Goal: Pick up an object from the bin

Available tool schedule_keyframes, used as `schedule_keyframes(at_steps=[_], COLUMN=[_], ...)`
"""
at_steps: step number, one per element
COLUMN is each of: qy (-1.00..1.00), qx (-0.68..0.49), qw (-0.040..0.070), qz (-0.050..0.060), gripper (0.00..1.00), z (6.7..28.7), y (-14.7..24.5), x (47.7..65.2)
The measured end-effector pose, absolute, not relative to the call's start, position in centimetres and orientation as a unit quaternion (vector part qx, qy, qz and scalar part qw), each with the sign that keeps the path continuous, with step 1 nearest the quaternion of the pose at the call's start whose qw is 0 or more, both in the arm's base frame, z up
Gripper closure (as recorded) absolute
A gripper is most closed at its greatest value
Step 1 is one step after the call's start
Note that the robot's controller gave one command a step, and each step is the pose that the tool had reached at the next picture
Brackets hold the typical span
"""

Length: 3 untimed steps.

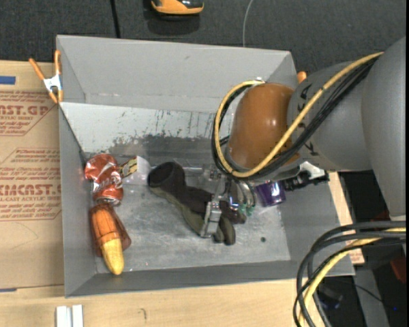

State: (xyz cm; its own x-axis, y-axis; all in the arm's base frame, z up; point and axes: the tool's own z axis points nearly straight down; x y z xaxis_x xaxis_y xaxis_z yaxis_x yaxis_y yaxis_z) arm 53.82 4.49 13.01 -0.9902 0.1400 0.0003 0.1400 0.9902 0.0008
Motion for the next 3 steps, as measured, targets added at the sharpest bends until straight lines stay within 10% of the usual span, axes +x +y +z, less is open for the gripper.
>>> schedule_keyframes(at_steps=[1, 2, 3], qy=[-0.996, -0.996, -0.997], qx=[-0.088, -0.087, -0.079], qw=[-0.001, -0.001, 0.002], qz=[0.0, 0.0, 0.0], gripper=[1.0, 1.0, 0.0], z=[7.6, 7.6, 16.7], y=[3.1, 3.1, 0.8], x=[53.8, 53.8, 53.7])
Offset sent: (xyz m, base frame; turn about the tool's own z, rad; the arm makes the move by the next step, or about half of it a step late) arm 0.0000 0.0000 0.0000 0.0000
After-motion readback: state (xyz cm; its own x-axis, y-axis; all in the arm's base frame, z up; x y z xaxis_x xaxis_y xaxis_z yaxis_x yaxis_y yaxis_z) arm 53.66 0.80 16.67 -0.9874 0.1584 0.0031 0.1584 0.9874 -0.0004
